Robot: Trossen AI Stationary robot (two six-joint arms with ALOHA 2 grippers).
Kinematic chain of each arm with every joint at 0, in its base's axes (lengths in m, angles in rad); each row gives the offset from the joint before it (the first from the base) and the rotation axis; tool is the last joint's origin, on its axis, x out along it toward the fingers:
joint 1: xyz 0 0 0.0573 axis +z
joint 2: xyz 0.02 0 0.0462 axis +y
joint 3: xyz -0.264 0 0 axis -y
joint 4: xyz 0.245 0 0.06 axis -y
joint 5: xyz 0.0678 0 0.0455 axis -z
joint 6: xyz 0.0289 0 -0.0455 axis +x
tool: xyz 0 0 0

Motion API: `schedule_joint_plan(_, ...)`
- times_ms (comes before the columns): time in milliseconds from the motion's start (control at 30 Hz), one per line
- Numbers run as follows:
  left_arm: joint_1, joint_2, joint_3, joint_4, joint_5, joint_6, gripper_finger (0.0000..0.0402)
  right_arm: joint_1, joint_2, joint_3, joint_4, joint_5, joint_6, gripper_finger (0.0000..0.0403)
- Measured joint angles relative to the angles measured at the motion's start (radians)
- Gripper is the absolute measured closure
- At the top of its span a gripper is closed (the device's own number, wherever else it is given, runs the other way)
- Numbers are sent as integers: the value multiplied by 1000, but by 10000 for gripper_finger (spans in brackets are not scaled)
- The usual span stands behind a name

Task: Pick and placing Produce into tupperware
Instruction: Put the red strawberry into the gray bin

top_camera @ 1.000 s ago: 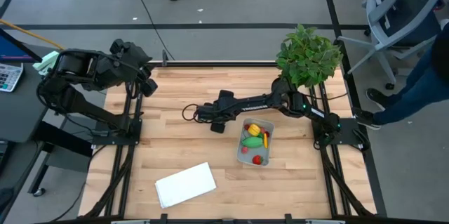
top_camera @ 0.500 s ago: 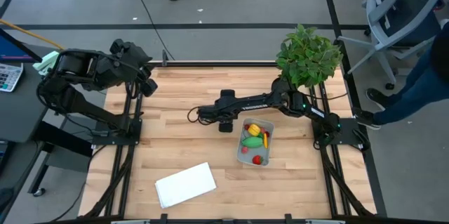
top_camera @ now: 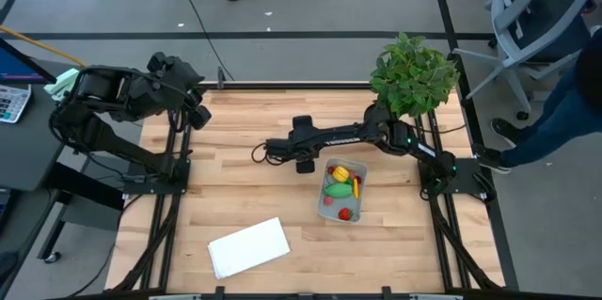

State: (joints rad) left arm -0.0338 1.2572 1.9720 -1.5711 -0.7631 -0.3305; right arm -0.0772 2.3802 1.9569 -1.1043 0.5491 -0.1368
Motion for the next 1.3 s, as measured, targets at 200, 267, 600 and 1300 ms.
schedule_joint_plan(200,0,0,0,0,0,0,286,-22,0,0,28,0,1,178)
schedule_joint_plan(267,0,0,0,0,0,0,285,-30,0,0,28,0,2,178)
schedule_joint_plan(600,0,0,0,0,0,1,289,-30,0,0,132,-107,-5,178)
schedule_joint_plan(1300,0,0,0,0,0,2,289,-63,-2,0,133,-194,-21,353)
